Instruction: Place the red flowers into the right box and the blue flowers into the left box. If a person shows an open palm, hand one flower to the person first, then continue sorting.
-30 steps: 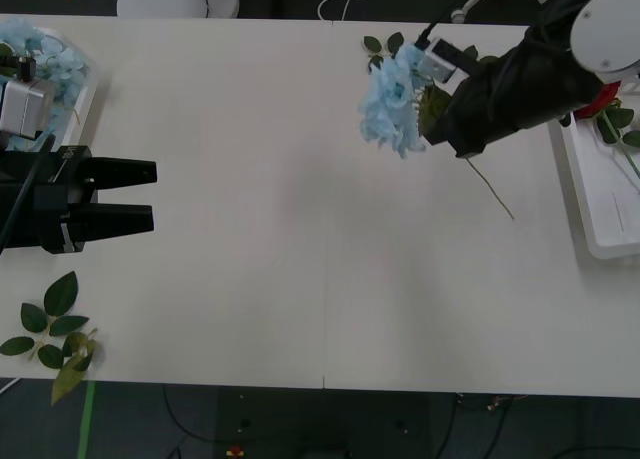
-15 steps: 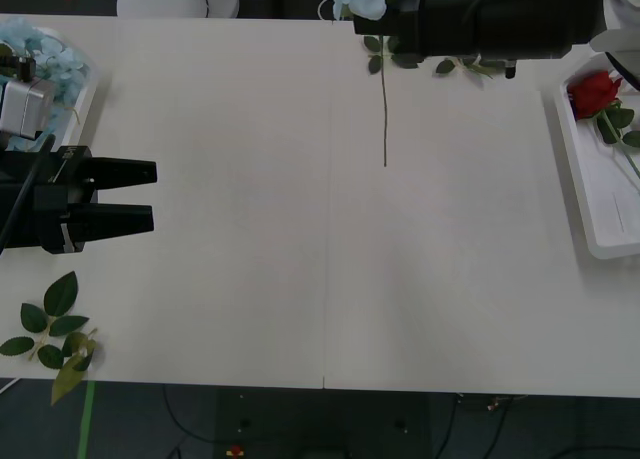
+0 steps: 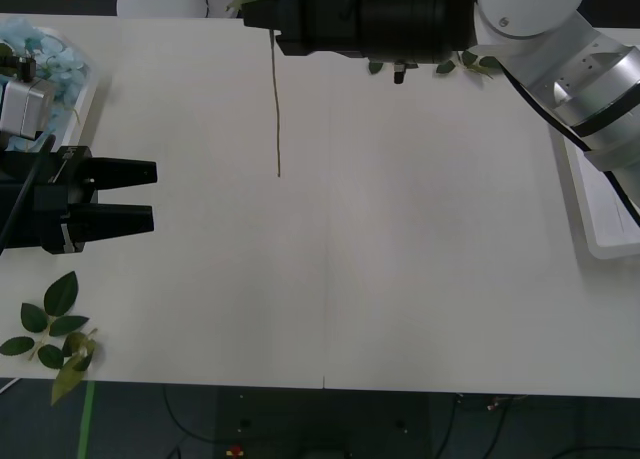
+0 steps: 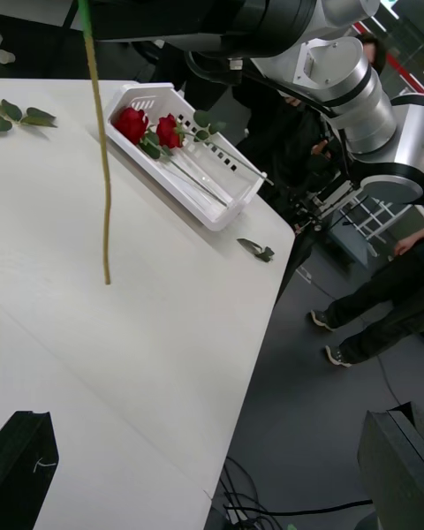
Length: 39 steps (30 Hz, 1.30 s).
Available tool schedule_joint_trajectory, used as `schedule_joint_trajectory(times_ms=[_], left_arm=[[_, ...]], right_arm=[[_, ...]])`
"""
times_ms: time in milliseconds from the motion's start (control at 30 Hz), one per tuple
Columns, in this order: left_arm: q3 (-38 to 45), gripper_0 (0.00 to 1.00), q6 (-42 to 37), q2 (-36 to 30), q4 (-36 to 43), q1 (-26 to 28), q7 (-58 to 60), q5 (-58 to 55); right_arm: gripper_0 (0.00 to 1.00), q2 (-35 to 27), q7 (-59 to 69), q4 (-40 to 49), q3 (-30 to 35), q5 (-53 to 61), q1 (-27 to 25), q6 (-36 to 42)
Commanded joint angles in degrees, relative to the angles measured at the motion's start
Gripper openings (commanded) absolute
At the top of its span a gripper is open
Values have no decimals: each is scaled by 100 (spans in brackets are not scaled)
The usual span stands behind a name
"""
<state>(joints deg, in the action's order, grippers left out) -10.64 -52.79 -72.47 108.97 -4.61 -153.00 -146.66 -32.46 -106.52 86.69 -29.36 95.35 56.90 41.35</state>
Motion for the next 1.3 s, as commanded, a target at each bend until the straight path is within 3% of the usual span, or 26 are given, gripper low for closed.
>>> schedule_joint_trajectory(times_ms=[33, 367, 400, 567, 933, 1300], left_arm=[[-25, 100, -30, -30, 125, 101, -200, -82], [-25, 100, -30, -30, 125, 101, -200, -82], [-298, 100, -38, 207, -7, 470, -200, -3], [-430, 100, -38, 559, -139, 610, -200, -671], [-342, 100, 225, 436, -649, 4, -200, -917], [-562, 100, 1192, 805, -728, -734, -200, -750]], right_arm=[[0, 583, 421, -223, 105, -289, 594, -180], [0, 1180, 544, -785, 61, -359, 946, -373], [0, 1189, 553, -785, 70, -368, 955, -373], [0, 1198, 588, -785, 61, -377, 955, -373], [0, 1172, 694, -785, -26, -377, 955, -382], [0, 1154, 746, -794, -35, -456, 955, -400]])
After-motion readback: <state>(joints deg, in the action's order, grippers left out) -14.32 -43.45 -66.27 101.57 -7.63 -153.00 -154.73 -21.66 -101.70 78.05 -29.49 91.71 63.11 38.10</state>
